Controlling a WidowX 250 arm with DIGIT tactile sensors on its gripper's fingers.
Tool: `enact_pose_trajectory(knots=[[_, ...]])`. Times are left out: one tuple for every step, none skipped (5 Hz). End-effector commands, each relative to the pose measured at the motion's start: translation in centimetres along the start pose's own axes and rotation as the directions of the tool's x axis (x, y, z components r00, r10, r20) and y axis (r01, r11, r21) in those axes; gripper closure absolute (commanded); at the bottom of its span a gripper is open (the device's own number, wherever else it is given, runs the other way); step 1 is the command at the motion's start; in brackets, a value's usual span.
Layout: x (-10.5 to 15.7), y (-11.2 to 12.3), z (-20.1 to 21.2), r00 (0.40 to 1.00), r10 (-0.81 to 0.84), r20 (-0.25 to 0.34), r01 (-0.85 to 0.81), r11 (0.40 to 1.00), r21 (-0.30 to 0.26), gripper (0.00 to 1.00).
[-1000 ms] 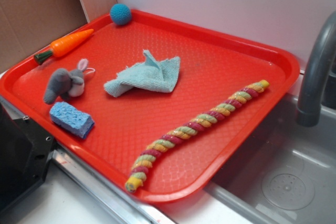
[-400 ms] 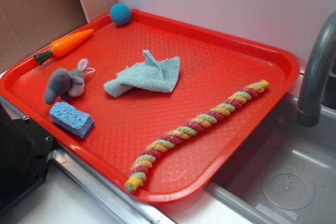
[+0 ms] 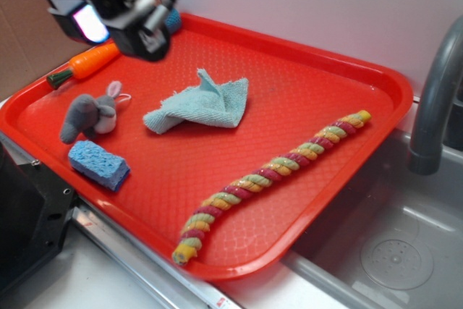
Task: Grab the multicolored rope.
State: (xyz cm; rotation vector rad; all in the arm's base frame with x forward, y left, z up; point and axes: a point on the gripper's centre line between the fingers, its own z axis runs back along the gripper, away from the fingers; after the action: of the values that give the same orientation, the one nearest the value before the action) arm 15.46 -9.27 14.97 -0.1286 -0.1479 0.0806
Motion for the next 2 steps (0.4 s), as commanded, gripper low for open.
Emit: enact_pose_trajectory(knots=[[0.0,-4.4,-6.2,0.999,-0.048,-0.018,0.049,0.997,0.058,0.00],[-0.1,-5.4,-8.5,0.998,-0.052,-0.044,0.056,0.993,0.101,0.00]])
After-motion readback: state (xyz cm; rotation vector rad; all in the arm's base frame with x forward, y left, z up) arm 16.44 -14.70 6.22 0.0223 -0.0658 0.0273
